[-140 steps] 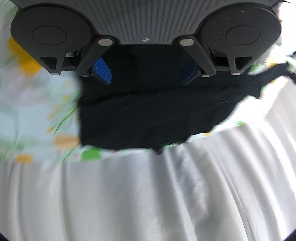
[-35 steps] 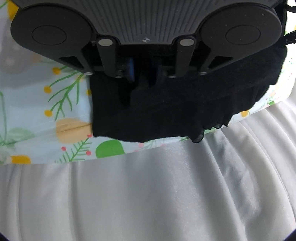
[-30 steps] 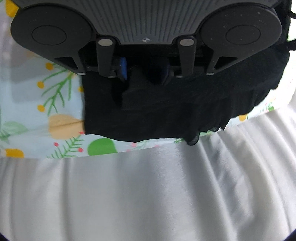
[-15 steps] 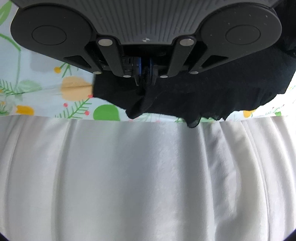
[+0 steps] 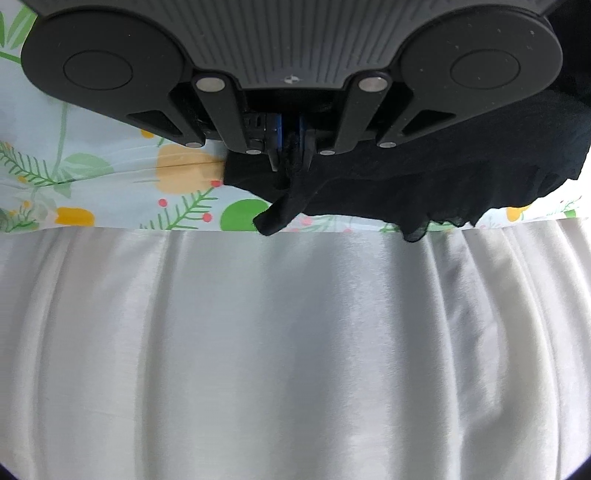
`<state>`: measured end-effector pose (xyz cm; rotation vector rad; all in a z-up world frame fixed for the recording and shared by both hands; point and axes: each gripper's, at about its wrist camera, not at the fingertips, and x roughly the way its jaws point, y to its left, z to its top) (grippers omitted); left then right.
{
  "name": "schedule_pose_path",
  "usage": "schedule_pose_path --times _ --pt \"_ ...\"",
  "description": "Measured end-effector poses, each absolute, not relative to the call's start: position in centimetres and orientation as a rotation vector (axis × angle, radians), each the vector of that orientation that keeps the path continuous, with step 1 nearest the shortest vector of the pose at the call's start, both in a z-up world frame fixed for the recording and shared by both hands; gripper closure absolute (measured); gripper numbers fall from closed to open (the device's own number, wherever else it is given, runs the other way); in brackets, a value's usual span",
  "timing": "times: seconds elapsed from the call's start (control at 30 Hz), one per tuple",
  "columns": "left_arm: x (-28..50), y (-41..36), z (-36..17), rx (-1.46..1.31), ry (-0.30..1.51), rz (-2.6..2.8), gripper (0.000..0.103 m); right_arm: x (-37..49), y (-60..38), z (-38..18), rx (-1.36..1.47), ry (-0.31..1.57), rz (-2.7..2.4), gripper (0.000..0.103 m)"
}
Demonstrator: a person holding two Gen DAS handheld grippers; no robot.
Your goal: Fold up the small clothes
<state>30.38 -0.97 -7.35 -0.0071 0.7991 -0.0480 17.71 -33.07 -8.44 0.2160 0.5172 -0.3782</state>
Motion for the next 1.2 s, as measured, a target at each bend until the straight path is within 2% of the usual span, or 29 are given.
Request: schedule_pose_path --times 0.2,0.33,0.47,0.57,0.73,0.87,1.0,1.2 --pt "30.0 0.2 -7.2 -0.013 0.826 -0.035 0.016 18.6 -34.2 -9.6 0.241 0.605 -0.363 0.096" --pt "28.9 2.3 -5.8 -0.048 0.8 0.025 0.016 17.7 -35.1 -9.8 0.294 0.618 -0.412 0.076" --pt "28.6 3.0 -3.9 -0.078 0.753 0.058 0.016 16.7 -35.2 -9.5 0.331 0.589 -0.404 0.074" --pt "29.1 1.7 -3.9 -0.01 0.774 0.042 0.014 17.2 -34.2 -9.4 0.318 0.582 -0.363 0.069" --pt "28.4 1.3 -5.8 0.068 0.853 0.039 0.014 18.9 -32.2 -10.4 0.265 0.647 -0.288 0.066" --pt "27.0 3.1 -5.4 0.09 0.846 0.076 0.014 19.2 -32.1 -11.2 0.238 0.667 -0.293 0.065" --pt "26.4 4.8 -3.7 -0.008 0.777 0.116 0.014 19.6 -31.9 -11.5 0.195 0.674 -0.304 0.064" --pt "29.5 0.3 -4.4 0.008 0.774 -0.032 0.011 20.1 -31.0 -11.8 0.078 0.682 -0.335 0.061"
